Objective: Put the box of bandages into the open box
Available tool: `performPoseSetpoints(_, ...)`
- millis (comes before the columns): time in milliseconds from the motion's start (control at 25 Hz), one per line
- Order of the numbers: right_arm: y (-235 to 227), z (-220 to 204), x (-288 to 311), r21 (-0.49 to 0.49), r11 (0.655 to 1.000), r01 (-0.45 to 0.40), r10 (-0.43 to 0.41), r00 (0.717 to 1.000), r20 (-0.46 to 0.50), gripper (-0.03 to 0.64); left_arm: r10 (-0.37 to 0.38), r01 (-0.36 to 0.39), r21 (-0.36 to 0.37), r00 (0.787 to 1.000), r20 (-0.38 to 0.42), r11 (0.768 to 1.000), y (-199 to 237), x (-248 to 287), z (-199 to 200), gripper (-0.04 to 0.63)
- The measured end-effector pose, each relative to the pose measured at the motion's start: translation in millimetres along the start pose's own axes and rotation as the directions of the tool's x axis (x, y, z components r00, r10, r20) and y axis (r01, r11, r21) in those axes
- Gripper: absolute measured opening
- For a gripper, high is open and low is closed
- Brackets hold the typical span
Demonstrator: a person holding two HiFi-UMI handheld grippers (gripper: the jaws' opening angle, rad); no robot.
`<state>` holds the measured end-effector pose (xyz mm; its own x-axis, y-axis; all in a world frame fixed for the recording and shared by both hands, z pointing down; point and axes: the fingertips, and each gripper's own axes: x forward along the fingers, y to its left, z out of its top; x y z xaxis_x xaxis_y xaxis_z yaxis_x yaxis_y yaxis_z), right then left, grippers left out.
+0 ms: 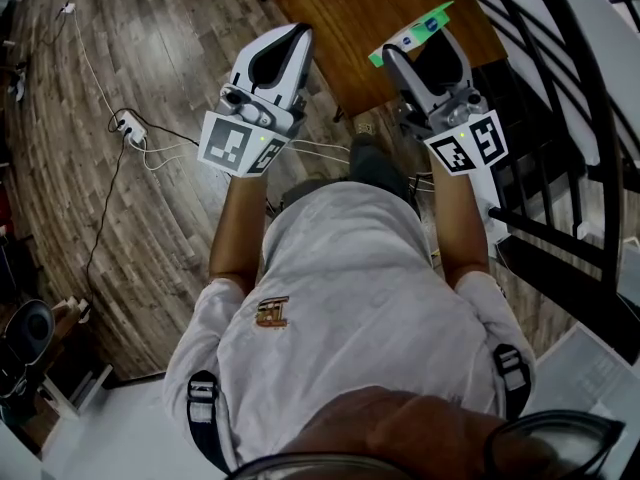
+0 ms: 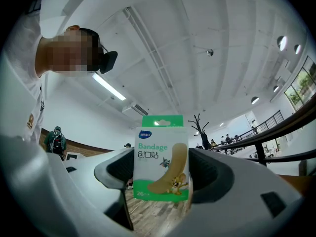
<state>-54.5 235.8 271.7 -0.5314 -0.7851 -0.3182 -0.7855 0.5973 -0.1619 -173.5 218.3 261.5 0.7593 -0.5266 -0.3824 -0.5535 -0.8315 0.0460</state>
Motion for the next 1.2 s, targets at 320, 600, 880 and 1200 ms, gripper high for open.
performPoseSetpoints(320,-52.1,1.6,35.4,-0.017,0.999,-0.048,0.048,0.999,-0.013,0.314,0.031,-0.031,0.019,0.999,-0.016,0.999,29.3,50.1,-19.2,0.02)
performPoseSetpoints(600,-148.9,6.6,118.5,-0.016,0.995,-0.101,0.101,0.995,-0.026,0.314,0.105,-0.104,0.039,0.994,-0.041,0.994,109.1,135.4,-43.8,0.02)
performPoseSetpoints(880,-247.1,25.0,185.8,-0.024,0.989,-0.143,0.142,0.989,-0.042,0.314,0.179,-0.176,0.051,0.983,-0.05,0.983,173.3,224.8,-64.4,0.02)
performPoseSetpoints(1200,-316.8,37.5,206.3,-0.065,0.982,-0.18,0.175,0.982,-0.072,0.314,0.233,-0.227,0.093,0.971,-0.059,0.969,188.7,287.4,-84.3,0.02)
